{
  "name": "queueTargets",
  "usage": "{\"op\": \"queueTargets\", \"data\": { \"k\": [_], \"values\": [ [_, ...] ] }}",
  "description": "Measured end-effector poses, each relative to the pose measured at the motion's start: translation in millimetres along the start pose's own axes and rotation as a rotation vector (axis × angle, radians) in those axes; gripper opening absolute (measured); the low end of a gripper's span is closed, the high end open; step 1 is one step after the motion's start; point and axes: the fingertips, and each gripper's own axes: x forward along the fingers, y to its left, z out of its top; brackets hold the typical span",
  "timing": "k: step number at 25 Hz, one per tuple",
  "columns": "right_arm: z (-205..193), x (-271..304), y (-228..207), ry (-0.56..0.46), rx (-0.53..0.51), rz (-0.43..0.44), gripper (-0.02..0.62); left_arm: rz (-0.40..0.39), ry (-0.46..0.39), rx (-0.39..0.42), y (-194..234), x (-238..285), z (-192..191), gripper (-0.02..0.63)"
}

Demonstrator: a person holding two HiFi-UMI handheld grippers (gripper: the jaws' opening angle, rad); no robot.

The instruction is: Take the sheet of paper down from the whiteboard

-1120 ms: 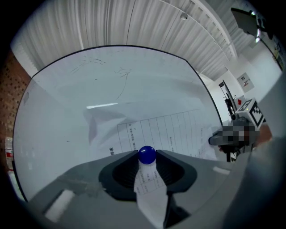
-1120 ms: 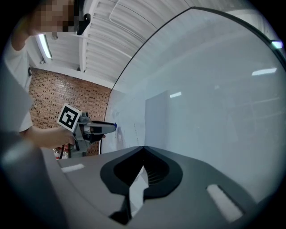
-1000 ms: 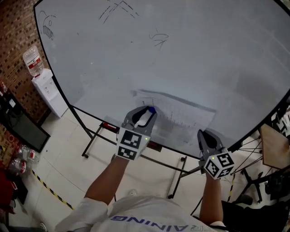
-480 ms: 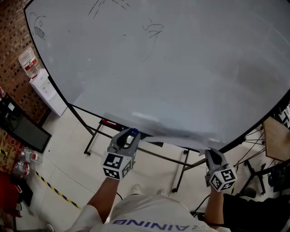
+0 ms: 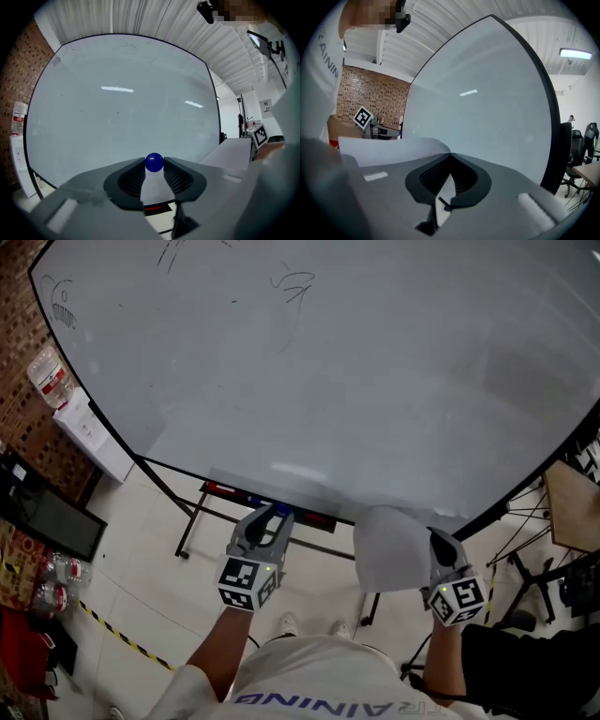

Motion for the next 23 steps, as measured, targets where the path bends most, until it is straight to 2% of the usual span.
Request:
{"op": "queueTargets", "data": {
  "k": [23],
  "values": [
    [-3, 3, 2, 0.017, 0.013, 0.033, 0.008, 0.009, 0.019, -0.02, 1, -1, -9, 0.132]
  ]
}}
